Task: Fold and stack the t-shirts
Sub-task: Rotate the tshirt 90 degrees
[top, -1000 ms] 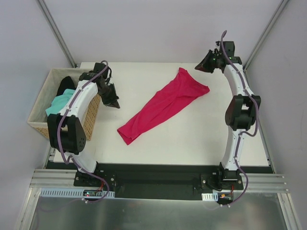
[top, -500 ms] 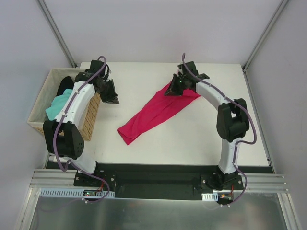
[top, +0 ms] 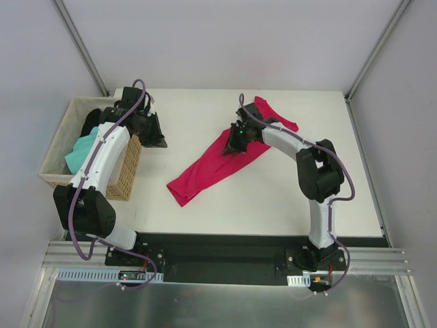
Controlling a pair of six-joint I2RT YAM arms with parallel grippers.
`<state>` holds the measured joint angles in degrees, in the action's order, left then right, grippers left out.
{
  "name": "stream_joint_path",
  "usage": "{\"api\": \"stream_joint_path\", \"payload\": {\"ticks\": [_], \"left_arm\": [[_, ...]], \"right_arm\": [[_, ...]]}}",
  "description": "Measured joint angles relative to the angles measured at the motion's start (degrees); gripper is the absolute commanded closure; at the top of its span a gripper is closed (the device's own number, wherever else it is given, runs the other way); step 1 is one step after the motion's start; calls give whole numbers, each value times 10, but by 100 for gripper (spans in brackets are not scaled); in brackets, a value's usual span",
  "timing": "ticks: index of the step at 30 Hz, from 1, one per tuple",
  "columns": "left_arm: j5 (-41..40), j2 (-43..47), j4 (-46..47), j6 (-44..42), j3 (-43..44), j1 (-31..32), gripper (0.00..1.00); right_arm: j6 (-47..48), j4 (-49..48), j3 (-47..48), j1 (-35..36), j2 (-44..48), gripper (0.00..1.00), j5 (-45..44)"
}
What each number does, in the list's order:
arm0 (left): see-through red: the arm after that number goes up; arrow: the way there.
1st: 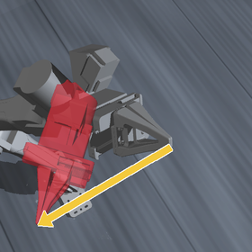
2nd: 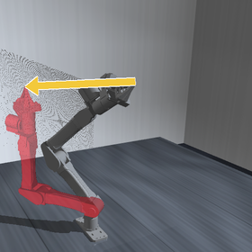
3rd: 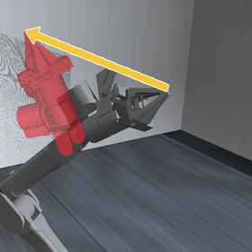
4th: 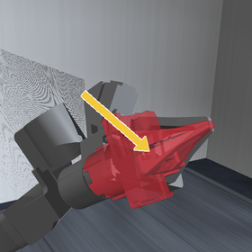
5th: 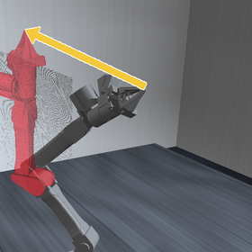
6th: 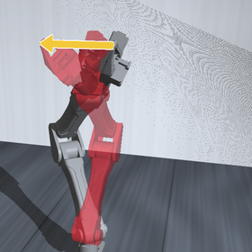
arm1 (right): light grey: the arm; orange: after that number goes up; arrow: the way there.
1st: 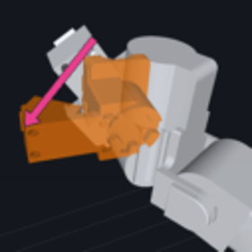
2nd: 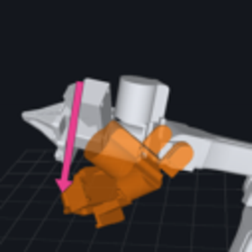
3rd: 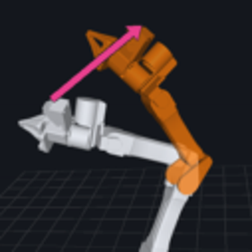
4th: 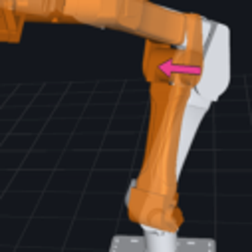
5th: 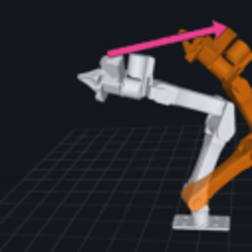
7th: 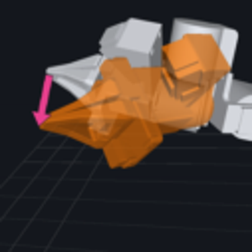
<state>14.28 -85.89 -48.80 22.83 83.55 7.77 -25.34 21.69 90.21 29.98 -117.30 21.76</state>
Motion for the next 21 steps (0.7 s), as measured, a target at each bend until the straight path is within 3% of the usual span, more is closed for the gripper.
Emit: {"api": "stream_joint_path", "payload": {"ticks": [21], "left_arm": [[-4,0,-8,0,19,-11,97]], "right_arm": [[-78,-55,-78,-4,-44,99,9]]}}
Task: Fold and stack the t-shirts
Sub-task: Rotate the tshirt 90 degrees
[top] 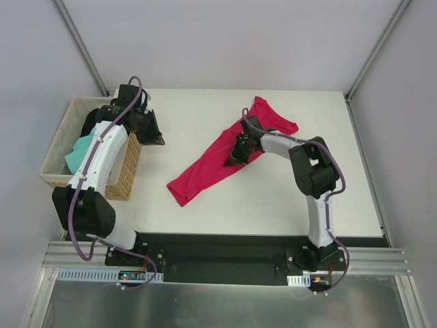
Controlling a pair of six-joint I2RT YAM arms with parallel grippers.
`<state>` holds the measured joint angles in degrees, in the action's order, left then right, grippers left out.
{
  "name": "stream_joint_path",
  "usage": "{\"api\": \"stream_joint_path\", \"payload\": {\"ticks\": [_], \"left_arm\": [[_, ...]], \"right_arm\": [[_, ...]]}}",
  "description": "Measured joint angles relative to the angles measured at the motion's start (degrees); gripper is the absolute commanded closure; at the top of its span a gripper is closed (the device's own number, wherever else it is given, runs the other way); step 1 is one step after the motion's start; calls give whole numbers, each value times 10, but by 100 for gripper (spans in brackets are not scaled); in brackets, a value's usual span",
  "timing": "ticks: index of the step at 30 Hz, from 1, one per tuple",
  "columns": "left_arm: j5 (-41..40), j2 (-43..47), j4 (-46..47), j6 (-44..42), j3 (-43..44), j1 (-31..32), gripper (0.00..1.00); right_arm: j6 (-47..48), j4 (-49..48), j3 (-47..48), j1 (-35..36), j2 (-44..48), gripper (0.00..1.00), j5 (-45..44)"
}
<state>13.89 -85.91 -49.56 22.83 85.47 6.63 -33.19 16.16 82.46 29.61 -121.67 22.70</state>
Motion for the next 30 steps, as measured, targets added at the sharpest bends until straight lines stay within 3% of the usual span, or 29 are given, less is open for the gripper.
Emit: {"api": "stream_joint_path", "payload": {"ticks": [14,30], "left_arm": [[-7,0,-4,-1,0,-3,97],[-2,-10,-5,-16,2,-3,98]], "right_arm": [[-54,17,-71,0,66,99,-87],[-95,174,-107,0,139,99,-270]]}}
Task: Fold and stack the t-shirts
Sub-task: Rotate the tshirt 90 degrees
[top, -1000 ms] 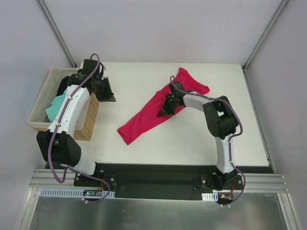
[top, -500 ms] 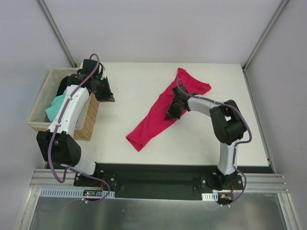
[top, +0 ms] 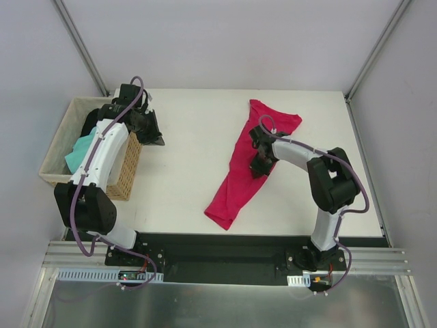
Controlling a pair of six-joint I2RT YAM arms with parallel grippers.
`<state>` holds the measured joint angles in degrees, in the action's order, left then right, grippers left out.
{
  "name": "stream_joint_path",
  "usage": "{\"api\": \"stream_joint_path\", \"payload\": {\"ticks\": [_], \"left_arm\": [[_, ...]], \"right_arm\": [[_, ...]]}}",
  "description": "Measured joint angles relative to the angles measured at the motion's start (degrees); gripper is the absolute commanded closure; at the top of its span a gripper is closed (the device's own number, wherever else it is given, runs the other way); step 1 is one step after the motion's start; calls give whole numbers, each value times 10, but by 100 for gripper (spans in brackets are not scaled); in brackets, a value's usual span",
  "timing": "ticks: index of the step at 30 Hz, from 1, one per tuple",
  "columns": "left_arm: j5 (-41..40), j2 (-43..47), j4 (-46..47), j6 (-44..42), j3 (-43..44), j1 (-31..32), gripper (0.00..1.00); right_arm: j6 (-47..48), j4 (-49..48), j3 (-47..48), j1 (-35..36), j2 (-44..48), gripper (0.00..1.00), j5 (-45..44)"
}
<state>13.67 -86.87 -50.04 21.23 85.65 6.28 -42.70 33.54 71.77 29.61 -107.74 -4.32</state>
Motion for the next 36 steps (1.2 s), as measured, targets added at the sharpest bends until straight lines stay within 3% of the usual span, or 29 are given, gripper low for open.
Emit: {"api": "stream_joint_path", "payload": {"ticks": [15,27,36], "left_arm": [[26,-40,1,-13,31,0,99],[39,-64,9,-14,33,0,99],[38,-65,15,-14,33,0,98]], "right_arm": [[-4,113,14,2,7,99,-109],[92,184,285,12,-61,99,-170],[179,196,421,-38,-185,99,-130]]}}
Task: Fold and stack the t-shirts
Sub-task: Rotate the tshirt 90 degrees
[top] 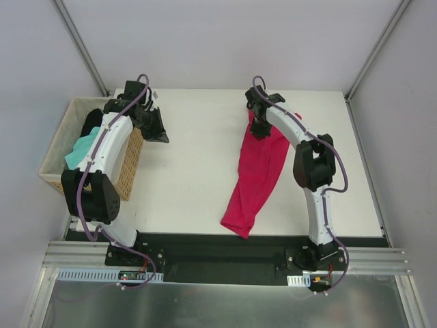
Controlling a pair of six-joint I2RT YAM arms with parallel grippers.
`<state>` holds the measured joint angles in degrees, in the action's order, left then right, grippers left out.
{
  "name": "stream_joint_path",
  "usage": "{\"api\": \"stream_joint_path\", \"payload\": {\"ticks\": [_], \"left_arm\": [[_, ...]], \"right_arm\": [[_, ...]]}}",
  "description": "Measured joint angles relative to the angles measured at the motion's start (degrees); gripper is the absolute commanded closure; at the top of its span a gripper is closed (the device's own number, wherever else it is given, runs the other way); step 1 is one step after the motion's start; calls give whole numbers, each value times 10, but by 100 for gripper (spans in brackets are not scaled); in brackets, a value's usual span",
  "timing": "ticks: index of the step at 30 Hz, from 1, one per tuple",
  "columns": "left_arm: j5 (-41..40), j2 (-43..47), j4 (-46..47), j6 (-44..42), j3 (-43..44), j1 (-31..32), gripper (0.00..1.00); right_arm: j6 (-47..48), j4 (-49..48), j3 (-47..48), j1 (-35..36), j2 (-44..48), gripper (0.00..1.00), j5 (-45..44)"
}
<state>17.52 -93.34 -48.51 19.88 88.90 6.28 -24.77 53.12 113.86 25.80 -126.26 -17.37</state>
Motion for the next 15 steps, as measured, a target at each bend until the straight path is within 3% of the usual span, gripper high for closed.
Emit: {"api": "stream_joint_path", "payload": {"ticks": [7,15], "left_arm": [[1,-16,0,0,26,0,97],[17,-51,0,2,68,0,97]], "right_arm": [[93,-11,122,-51,-77,99,49],[135,-31,133,-110,-86,99,102]]}}
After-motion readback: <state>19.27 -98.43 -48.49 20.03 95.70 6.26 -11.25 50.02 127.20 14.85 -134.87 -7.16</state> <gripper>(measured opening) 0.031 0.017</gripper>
